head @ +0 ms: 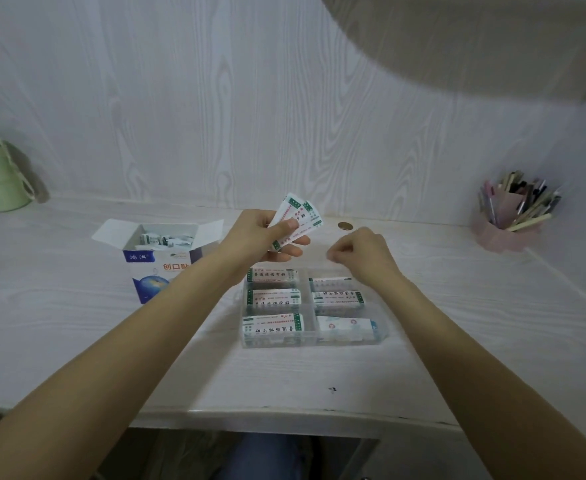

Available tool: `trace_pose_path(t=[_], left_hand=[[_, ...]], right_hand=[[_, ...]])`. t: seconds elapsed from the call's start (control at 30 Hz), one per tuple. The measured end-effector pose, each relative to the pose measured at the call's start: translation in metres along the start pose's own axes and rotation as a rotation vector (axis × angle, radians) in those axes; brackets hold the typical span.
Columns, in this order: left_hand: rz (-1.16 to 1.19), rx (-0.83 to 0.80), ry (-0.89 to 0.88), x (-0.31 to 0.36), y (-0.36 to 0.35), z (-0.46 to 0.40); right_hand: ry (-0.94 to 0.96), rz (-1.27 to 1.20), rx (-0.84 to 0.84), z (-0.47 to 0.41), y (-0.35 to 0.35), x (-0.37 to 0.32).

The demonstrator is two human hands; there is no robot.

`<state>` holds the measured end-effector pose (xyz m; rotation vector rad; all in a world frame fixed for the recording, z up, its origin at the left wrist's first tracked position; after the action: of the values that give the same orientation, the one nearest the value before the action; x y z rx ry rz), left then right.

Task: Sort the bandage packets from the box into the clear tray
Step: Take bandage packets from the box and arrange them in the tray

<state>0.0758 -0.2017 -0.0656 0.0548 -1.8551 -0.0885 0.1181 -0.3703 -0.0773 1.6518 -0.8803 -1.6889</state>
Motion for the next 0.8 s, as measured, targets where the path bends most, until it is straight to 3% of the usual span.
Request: trace_pose_path(t=[0.1, 0.17, 0.3, 0.5, 0.8], left_hand=[[0.031, 0.013, 0.015, -0.001, -0.003, 0.001], [0.044, 0.011, 0.022, -0.002, -0.008, 0.003], [0.038, -0.076, 0.015, -0.002, -0.025, 0.006], [0.067, -0.117, 0.012, 0.000, -0.028, 0.006], [0.030, -0.139, 0.052, 0.000, -0.028, 0.005]], right_hand=[[-0.039, -0.601, -0.179, 0.010, 0.013, -0.006], [-0.043, -0.785, -0.325, 0.016, 0.012, -0.012], [0.095, -0.647, -0.206, 0.019, 0.018, -0.016], [0.142, -0.594, -0.060, 0.016, 0.024, -0.005], [0.181, -0.637, -0.085, 0.018, 0.024, -0.001]])
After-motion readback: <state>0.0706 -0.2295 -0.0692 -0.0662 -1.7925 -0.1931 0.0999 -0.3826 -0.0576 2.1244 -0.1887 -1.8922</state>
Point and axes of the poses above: each hand's wrist, its own z-axis away from the middle knuckle, its own y-axis out of the back of the hand, x = y × z, the point moved 7 cm from there along -z, towards the middle knuckle, and after that the axes turned 15 degrees about -y, right-handed, at the moved point
